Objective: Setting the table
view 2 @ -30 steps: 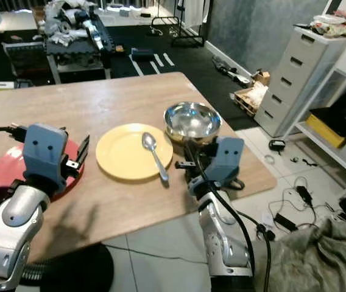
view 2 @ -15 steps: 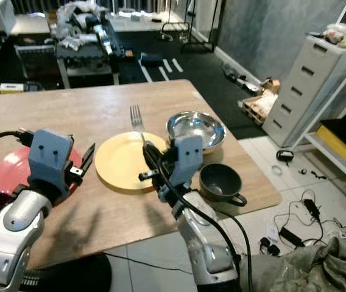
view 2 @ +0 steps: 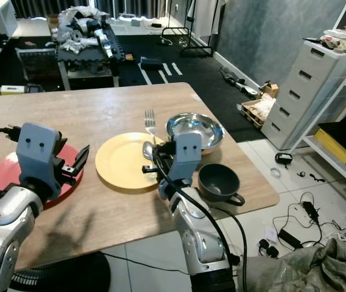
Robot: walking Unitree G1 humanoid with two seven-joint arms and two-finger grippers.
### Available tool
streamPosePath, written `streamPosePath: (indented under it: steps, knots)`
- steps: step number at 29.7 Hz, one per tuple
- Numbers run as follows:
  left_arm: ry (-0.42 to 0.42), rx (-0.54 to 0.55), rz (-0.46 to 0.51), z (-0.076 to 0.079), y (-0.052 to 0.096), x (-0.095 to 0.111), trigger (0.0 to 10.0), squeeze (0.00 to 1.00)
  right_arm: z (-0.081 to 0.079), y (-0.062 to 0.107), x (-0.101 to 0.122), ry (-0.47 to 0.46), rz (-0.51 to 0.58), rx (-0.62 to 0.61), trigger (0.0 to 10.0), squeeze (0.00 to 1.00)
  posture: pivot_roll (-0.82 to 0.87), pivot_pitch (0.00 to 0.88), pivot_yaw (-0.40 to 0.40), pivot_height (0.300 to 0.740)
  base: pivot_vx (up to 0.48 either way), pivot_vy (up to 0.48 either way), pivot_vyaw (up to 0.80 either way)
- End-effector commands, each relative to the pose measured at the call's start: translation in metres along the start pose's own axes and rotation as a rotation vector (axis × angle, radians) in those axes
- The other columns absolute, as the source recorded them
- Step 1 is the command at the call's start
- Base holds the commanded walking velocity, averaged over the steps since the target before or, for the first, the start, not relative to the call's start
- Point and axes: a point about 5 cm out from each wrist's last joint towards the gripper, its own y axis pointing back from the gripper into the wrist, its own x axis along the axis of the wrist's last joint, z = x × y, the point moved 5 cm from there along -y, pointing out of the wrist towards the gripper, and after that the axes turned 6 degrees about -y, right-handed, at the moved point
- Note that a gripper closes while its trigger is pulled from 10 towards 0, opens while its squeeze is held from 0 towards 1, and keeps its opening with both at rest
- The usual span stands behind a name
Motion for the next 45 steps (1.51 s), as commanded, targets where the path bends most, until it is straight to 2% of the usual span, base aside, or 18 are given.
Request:
streamPosePath:
  steps: [1,4,6,9,12,15,19,21,26,31,32,33,34,37,40,45]
  knots:
    - [0.012,-0.004,-0.016,0.002,0.001,-0.002,10.0,0.00,0.001,0.002,-0.005,0.004,-0.018,-0.006,10.0,0.00,0.03,0.005,0.041,0.740,0.000,0.000,0.00]
    - [0.013,0.000,-0.020,0.002,0.000,-0.003,10.0,0.00,-0.001,0.002,-0.005,0.012,-0.021,0.003,10.0,0.00,0.03,0.006,0.043,0.740,0.000,0.000,0.00]
    - [0.000,0.034,-0.036,-0.003,-0.003,-0.004,10.0,0.00,-0.009,-0.004,-0.010,0.043,-0.044,0.013,10.0,0.00,0.05,0.014,0.038,0.740,0.000,0.000,0.00]
    - [-0.011,0.073,-0.030,-0.009,-0.007,0.001,10.0,0.00,-0.017,-0.012,-0.016,0.038,-0.067,0.019,10.0,0.00,0.07,0.027,0.025,0.740,0.000,0.000,0.00]
    - [-0.093,0.048,-0.014,-0.008,-0.008,0.008,10.0,0.00,-0.024,-0.024,-0.028,0.023,-0.106,0.001,10.0,0.00,0.10,0.040,0.008,0.740,0.000,0.000,0.00]
    - [-0.149,-0.047,-0.016,-0.005,-0.001,0.010,10.0,0.00,-0.026,-0.034,-0.042,0.002,-0.153,-0.033,10.0,0.00,0.15,0.058,-0.015,0.740,0.000,0.000,0.00]
    - [-0.158,-0.118,-0.049,-0.007,0.009,0.006,10.0,0.00,-0.020,-0.039,-0.049,-0.010,-0.174,-0.090,10.0,0.00,0.18,0.069,-0.029,0.740,0.000,0.000,0.00]
    - [-0.149,-0.222,-0.107,-0.013,0.025,-0.001,10.0,0.00,-0.013,-0.045,-0.051,-0.015,-0.177,-0.142,10.0,0.00,0.22,0.086,-0.047,0.740,0.000,0.000,0.00]
    - [-0.192,-0.289,-0.126,-0.016,0.037,0.002,10.0,0.00,-0.012,-0.051,-0.047,-0.045,-0.157,-0.172,10.0,0.00,0.26,0.101,-0.052,0.740,0.000,0.000,0.00]
    - [-0.206,-0.292,-0.128,-0.016,0.041,0.004,10.0,0.00,-0.016,-0.055,-0.043,-0.083,-0.134,-0.166,10.0,0.00,0.28,0.115,-0.056,0.740,0.000,0.000,0.00]
    - [-0.208,-0.294,-0.130,-0.016,0.042,0.004,10.0,0.00,-0.020,-0.056,-0.042,-0.091,-0.128,-0.153,10.0,0.00,0.28,0.119,-0.058,0.740,0.000,0.000,0.00]
    - [-0.207,-0.299,-0.138,-0.014,0.044,0.003,10.0,0.00,-0.030,-0.059,-0.040,-0.102,-0.122,-0.110,10.0,0.00,0.28,0.123,-0.062,0.740,0.000,0.000,0.00]
    - [-0.207,-0.299,-0.138,-0.014,0.044,0.003,10.0,0.00,-0.030,-0.059,-0.040,-0.102,-0.122,-0.110,10.0,0.00,0.28,0.123,-0.062,0.740,0.000,0.000,0.00]
    - [-0.203,-0.306,-0.145,-0.011,0.046,0.001,10.0,0.00,-0.038,-0.060,-0.040,-0.077,-0.125,-0.071,10.0,0.00,0.28,0.126,-0.065,0.740,0.000,0.000,0.00]
    - [-0.187,-0.323,-0.153,-0.008,0.048,0.002,10.0,0.00,-0.045,-0.059,-0.047,0.001,-0.147,0.006,10.0,0.00,0.27,0.130,-0.072,0.740,0.000,0.000,0.00]
    - [-0.177,-0.329,-0.157,-0.006,0.047,0.001,10.0,0.00,-0.049,-0.056,-0.049,0.111,-0.171,0.108,10.0,0.00,0.25,0.129,-0.074,0.740,0.000,0.000,0.00]
